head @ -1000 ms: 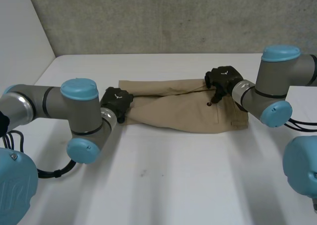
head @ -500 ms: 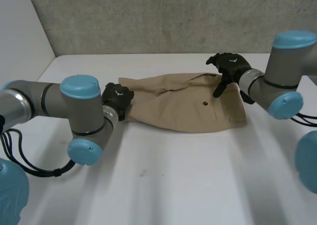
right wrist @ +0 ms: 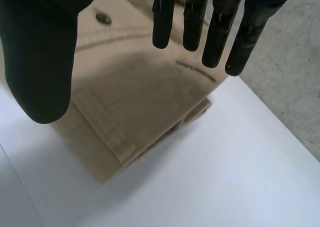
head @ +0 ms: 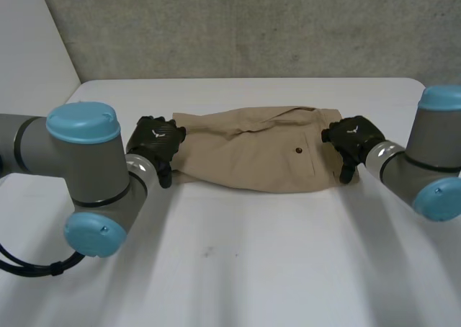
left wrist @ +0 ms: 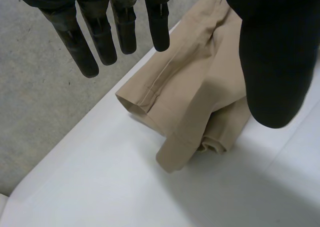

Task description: Fold the shorts.

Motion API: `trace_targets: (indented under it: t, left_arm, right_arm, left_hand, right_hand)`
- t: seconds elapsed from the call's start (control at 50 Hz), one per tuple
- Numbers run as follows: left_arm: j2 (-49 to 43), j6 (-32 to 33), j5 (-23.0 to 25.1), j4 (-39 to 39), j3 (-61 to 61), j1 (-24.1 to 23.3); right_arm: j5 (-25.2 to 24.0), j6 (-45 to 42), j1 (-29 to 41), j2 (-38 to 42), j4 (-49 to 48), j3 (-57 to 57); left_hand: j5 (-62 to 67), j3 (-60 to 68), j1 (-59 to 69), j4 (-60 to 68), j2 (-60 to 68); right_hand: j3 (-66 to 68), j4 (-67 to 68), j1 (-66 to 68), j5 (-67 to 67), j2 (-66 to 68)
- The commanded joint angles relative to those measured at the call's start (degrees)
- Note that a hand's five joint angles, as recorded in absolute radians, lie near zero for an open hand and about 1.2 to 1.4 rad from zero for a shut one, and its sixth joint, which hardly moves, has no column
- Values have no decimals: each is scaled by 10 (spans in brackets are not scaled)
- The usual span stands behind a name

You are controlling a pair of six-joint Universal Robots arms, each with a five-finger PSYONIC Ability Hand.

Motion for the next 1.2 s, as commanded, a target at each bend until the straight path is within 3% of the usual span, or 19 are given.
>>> trace_targets:
  t: [0.02,0.1,0.14,0.16,0.3,0.42,0.56,0.68,0.78,0.88,0.96,1.04,1.06,1.08,1.14,1.2]
  left_arm:
    - [15,-43,1,-1,-17,1]
    - [15,-44,0,-1,-22,3]
    - [15,-44,0,-1,-24,6]
    - [15,-44,0,-1,-25,7]
    - [26,-44,-1,-3,-29,9]
    - [59,-45,-1,-6,-47,9]
    - [94,-45,1,-7,-78,9]
    - [99,-45,2,-6,-87,9]
    - [99,-45,2,-4,-82,9]
    - [99,-45,0,-3,-75,9]
    - [98,-47,-1,0,-63,9]
    - [94,-61,-2,2,-49,9]
    - [93,-66,-2,2,-45,9]
    - [92,-77,-3,3,-33,9]
    - [89,-100,-3,3,-4,8]
    - [84,-113,-3,3,23,6]
  right_arm:
    - [10,-24,1,51,-26,-17]
    - [14,-26,1,73,-26,-36]
    - [19,-26,1,77,-26,-45]
    - [21,-26,0,77,-26,-46]
    - [54,-24,-16,24,-19,-32]
    - [72,-47,-58,-33,50,-22]
    - [91,-198,-101,-64,110,-47]
    - [105,-234,-83,-71,100,-82]
    - [87,-244,16,-51,44,-115]
    - [37,-273,122,-27,-38,-109]
    - [-44,-305,185,8,-47,-76]
    - [-101,-328,204,29,-47,-45]
    - [-107,-331,204,32,-46,-44]
    - [-107,-329,203,32,-46,-43]
    - [-102,-297,201,18,-45,-39]
    - [-103,-233,191,-7,-42,-31]
  left_hand:
    - [7,-3,-11,2,0]
    - [7,-3,-11,2,0]
    - [7,-3,-11,2,0]
    - [7,-3,-11,2,0]
    - [7,-3,-11,2,0]
    - [7,-3,-11,2,0]
    - [7,-3,-11,2,0]
    - [7,-3,-11,2,0]
    - [7,-3,-11,2,0]
    - [7,-3,-11,2,0]
    - [3,-6,-14,-1,-3]
    - [-32,-41,-49,-36,-38]
    - [-40,-50,-58,-45,-47]
    - [-52,-61,-69,-56,-59]
    - [-54,-63,-71,-58,-60]
    - [-54,-63,-71,-58,-60]
  right_hand:
    - [73,72,105,73,79]
    - [164,163,195,164,169]
    - [486,485,517,486,491]
    - [583,582,614,583,589]
    - [584,583,615,584,590]
    - [584,583,615,584,590]
    - [584,583,615,584,590]
    - [584,583,615,584,590]
    - [584,583,615,584,590]
    - [584,583,615,584,590]
    - [584,583,615,584,590]
    - [584,583,615,584,590]
    - [515,514,546,515,520]
    - [291,290,322,291,297]
    - [-103,-104,-72,-103,-98]
    - [-116,-117,-85,-116,-110]
